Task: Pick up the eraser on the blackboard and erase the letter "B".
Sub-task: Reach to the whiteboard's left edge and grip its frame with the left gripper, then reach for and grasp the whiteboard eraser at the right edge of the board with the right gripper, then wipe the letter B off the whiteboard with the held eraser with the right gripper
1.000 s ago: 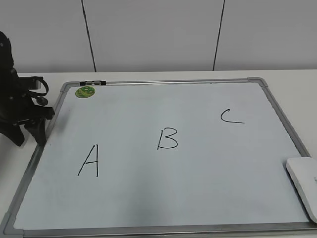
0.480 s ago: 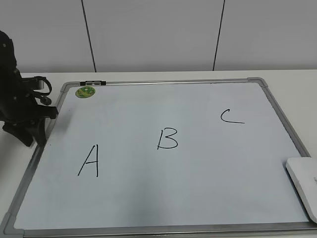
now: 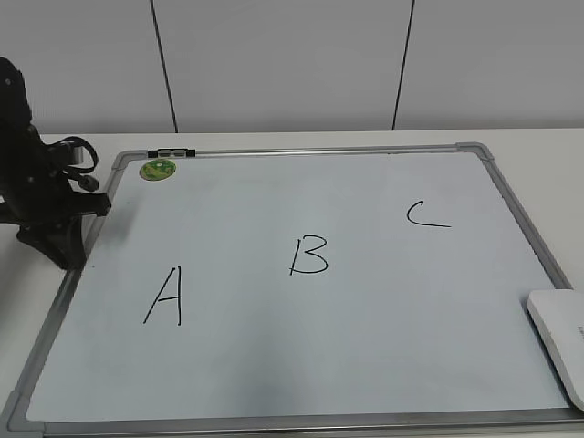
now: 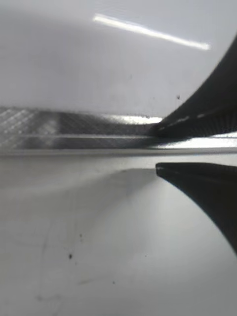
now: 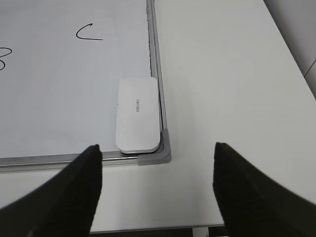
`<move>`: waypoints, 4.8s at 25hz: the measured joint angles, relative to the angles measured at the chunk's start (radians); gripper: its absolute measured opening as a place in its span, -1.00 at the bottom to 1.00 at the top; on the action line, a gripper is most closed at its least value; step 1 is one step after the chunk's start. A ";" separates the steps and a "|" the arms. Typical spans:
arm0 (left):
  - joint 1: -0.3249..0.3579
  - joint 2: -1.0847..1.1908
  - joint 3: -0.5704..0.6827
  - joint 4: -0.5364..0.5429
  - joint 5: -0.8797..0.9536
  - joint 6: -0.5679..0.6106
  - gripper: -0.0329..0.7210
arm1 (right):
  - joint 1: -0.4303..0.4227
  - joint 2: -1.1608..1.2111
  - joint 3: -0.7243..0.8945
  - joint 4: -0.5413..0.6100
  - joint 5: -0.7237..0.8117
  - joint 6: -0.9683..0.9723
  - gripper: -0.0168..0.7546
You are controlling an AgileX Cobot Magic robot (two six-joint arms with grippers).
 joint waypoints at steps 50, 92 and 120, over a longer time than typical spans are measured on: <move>0.000 0.000 -0.002 0.002 0.008 -0.008 -0.81 | 0.002 1.342 -0.281 0.051 -0.176 -0.030 0.78; 0.000 0.000 -0.002 0.002 0.008 -0.008 -0.77 | 0.002 1.745 -0.397 0.094 -0.386 -0.054 0.46; 0.000 0.000 -0.002 -0.002 0.010 -0.008 -0.73 | 0.129 1.803 -0.723 0.388 -0.167 -0.166 0.41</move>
